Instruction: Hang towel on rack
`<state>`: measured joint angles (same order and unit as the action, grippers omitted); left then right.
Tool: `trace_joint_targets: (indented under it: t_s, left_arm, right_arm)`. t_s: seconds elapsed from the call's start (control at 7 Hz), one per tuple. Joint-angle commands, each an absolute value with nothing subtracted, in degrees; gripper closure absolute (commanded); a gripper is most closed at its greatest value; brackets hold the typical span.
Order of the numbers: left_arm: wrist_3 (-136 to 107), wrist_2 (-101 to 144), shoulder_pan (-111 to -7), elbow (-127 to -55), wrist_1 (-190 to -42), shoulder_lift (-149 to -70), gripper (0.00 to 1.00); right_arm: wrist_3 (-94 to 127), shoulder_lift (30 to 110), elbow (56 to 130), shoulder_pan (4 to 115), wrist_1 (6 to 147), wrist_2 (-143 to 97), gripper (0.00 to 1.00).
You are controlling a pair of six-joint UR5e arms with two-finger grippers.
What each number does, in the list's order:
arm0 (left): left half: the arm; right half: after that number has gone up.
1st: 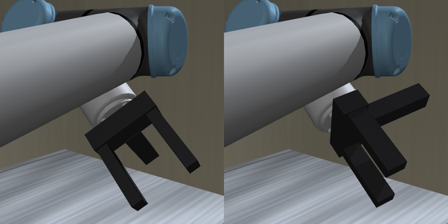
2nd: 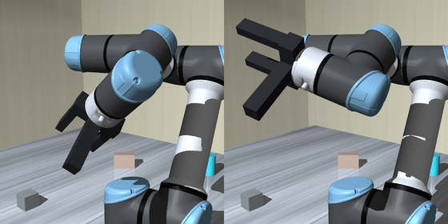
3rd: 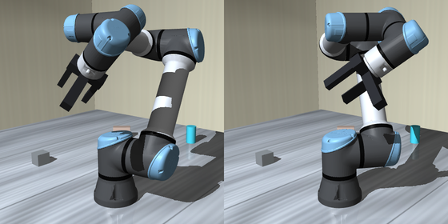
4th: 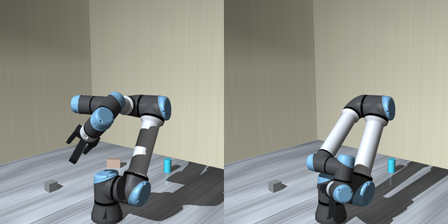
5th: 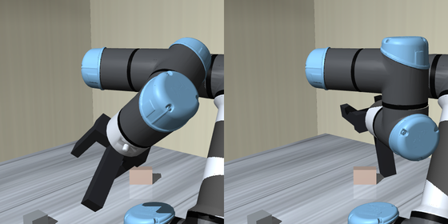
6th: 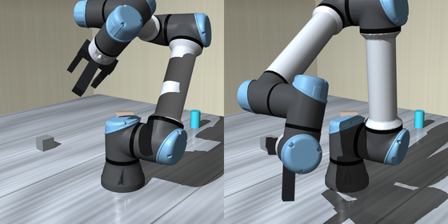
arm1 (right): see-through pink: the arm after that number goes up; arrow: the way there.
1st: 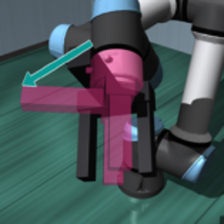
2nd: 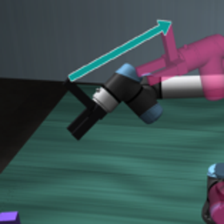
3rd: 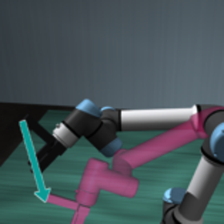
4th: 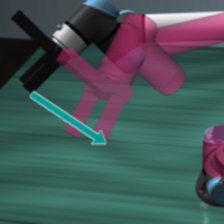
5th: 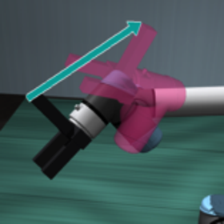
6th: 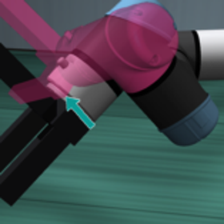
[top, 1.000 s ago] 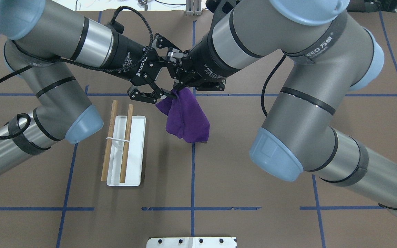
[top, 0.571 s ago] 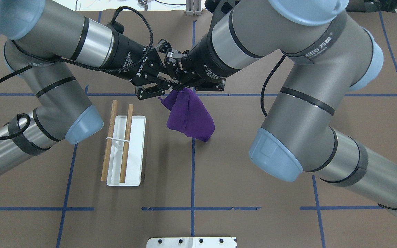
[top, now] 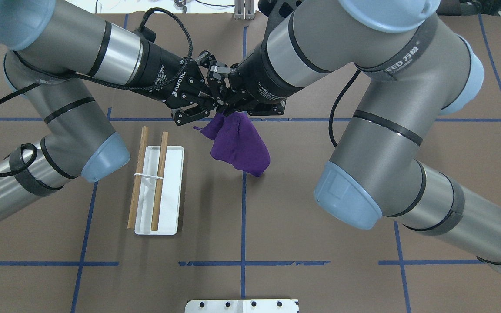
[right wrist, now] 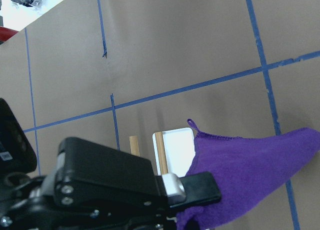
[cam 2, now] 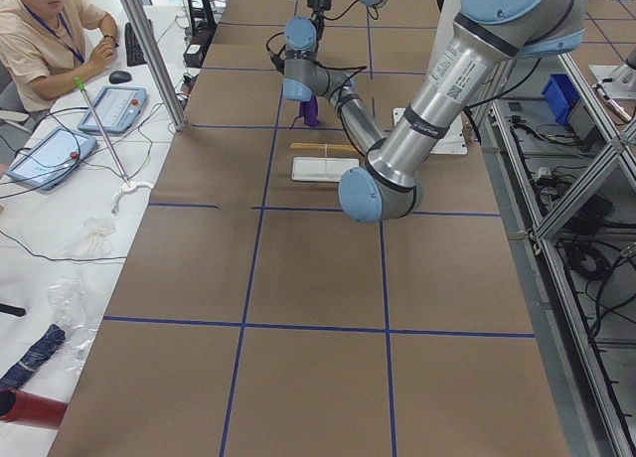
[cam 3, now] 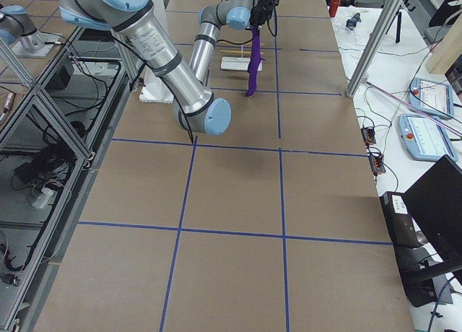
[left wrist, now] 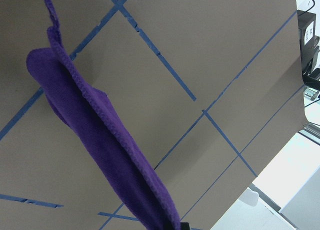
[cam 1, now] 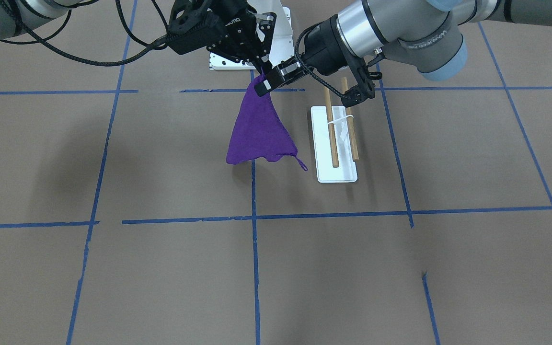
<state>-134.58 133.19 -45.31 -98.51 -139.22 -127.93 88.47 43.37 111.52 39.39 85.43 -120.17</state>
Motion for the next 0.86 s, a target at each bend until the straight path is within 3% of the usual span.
trace_joint_targets:
  t_s: [0.0,0.29,0.71]
  left_arm:
    - [-134.65,133.15,-45.35,-99.49,-139.22,-127.62,1.0]
    - [-134.56,133.15,-45.35,-99.49,-139.22,-127.09,1.0]
    - [-134.38,133.15,-45.97,-100.54,-139.22,-126.22,1.0]
  right_arm:
    - [87.46,43.51,112.06,39.46,85.43,-119.45,0.0]
    - [87.45,45.51,115.81,39.9,85.52,-120.23,0.0]
    - [87.36,54.55,124.78,41.65,85.52,-122.15,0.0]
